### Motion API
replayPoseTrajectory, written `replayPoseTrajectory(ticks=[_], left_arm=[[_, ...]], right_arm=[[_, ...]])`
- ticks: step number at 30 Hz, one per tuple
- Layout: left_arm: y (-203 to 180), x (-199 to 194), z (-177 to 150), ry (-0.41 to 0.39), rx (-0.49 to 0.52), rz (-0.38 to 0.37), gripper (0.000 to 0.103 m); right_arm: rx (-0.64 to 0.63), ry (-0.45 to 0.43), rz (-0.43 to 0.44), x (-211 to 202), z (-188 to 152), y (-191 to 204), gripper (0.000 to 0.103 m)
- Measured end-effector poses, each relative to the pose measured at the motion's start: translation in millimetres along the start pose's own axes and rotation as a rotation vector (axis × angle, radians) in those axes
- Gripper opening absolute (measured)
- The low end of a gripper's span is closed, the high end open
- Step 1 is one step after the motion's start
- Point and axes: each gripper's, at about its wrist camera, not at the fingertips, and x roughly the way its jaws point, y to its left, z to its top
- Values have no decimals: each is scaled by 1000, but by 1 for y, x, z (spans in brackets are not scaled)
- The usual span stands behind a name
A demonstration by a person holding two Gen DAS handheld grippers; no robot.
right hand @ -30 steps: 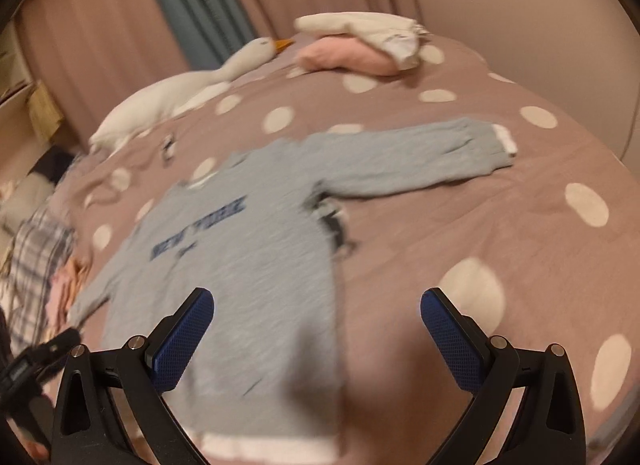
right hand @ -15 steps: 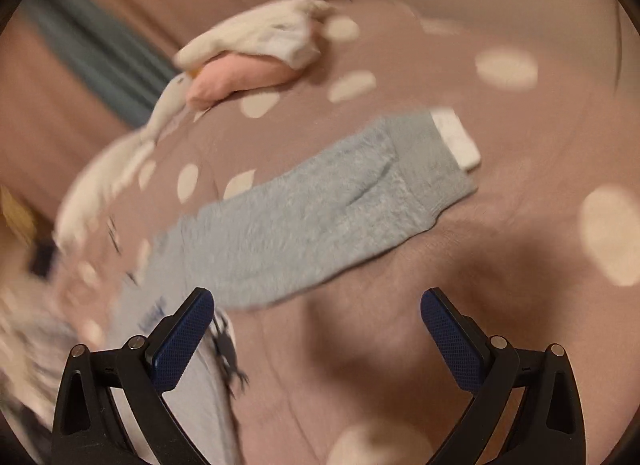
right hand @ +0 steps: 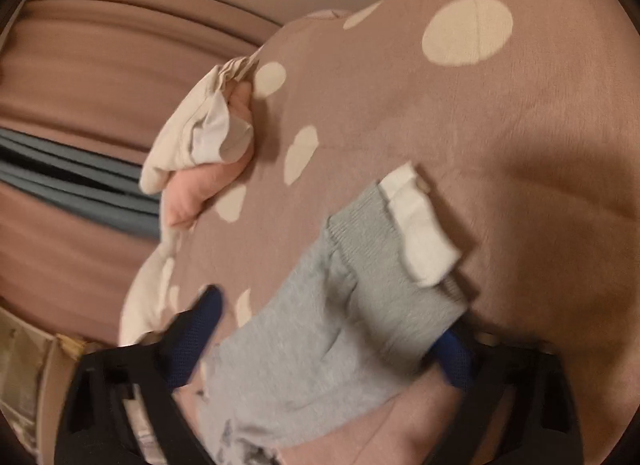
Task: Fold small clothes
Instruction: 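Grasp the sweatshirt sleeve cuff with the right tool and lift it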
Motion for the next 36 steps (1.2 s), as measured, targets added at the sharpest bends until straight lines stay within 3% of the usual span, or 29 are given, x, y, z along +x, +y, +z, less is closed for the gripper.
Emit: replayPoseTrajectory(ticks=[1,3,7,14,16,22,31,36], left_arm=[[1,0,0,1,-4,1,103],[6,-2,0,0,-12,4,103],[21,-6,-1,5,-31,36,103],[60,-19,-5,22,-119,36,103],[68,-25,-6,17,-125,45,103],[95,-43,-5,-9,-147,62,103],[126,-54,-2,-19,-172,91,103],[139,-53,2,-26,-183,109,103]], right_arm=[[-4,-2,-34,3,1,-1,46],[22,-13,-107,3,0,-5,20],[-63,-37,-136,-5,-10,18,18],[-496,6,-142,-3,-61,166,18],[-616,18,-127,2,-88,218,18],[-898,56,-126,36,-183,304,18],[-1337,116,-297,108,-334,311,18],[-1521,165,-364,130,-390,300,19]])
